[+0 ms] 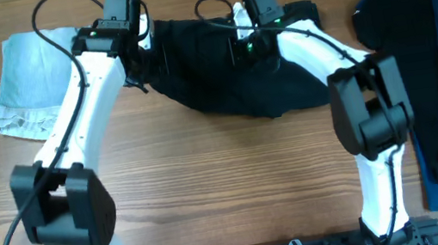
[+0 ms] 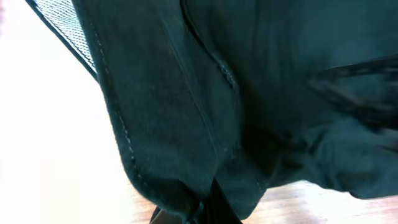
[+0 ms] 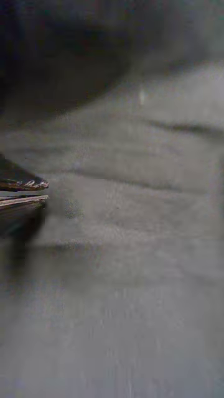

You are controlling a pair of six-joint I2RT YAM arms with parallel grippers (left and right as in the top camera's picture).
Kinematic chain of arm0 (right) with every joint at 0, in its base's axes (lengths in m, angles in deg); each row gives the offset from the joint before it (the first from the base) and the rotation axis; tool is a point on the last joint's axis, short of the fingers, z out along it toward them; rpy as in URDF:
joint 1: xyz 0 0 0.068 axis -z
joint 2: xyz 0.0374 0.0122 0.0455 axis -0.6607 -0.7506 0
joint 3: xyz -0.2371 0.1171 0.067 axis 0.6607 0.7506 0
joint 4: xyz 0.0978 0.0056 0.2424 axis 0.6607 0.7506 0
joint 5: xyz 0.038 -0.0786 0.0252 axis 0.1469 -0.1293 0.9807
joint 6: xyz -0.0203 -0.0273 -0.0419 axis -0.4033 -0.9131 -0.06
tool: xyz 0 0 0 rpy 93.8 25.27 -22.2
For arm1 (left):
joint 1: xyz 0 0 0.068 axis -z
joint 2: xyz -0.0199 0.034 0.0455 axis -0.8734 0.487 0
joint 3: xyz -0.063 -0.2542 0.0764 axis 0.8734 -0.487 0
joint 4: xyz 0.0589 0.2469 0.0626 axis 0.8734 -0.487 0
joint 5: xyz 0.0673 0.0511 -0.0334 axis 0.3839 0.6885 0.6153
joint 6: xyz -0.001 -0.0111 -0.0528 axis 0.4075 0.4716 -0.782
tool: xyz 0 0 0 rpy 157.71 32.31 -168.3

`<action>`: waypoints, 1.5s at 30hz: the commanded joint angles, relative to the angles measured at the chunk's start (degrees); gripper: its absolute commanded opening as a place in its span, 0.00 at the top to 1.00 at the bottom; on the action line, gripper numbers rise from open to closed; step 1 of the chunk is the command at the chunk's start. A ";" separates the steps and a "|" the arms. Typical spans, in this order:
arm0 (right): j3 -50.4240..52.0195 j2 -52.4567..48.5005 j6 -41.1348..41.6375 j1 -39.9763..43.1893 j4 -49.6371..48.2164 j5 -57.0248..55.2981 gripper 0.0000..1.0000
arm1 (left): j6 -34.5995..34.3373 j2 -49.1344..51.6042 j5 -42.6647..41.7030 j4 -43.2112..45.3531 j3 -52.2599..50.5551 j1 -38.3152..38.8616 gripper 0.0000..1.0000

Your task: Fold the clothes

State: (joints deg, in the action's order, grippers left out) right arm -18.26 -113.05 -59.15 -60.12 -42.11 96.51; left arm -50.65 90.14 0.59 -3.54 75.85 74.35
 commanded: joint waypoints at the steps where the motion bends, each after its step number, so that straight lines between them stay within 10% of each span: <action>1: -0.09 -4.15 3.93 -2.08 -1.49 -1.29 0.96 | 1.33 -8.09 0.11 -0.02 3.61 1.14 0.95; 18: -2.05 -3.91 7.63 -0.39 -19.69 -2.12 0.96 | 3.67 -9.44 0.35 -4.33 3.17 4.66 0.96; 23: -2.05 -3.91 4.39 -0.39 -17.59 -1.88 0.96 | -14.36 -6.99 13.22 -14.51 0.15 3.15 0.94; 26: -2.05 -3.91 1.46 -0.42 -17.68 -1.40 0.95 | -19.67 -6.75 9.68 -11.98 -2.05 -2.99 0.40; 29: -2.05 -3.91 -1.46 -0.39 -16.65 -1.46 0.94 | -9.99 -6.34 -3.50 -4.76 -6.62 -9.18 0.00; 35: -2.03 -3.91 -2.45 -0.42 -16.26 -1.68 0.89 | 4.26 2.60 -4.04 3.56 -11.74 -13.73 0.01; 45: -2.03 -3.91 -2.78 -0.42 -15.13 -1.77 0.89 | 4.09 13.75 3.54 5.77 -11.74 -13.77 0.01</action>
State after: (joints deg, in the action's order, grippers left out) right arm -19.29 -116.00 -60.61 -60.67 -57.32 95.42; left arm -47.64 101.51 2.89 1.55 64.52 60.73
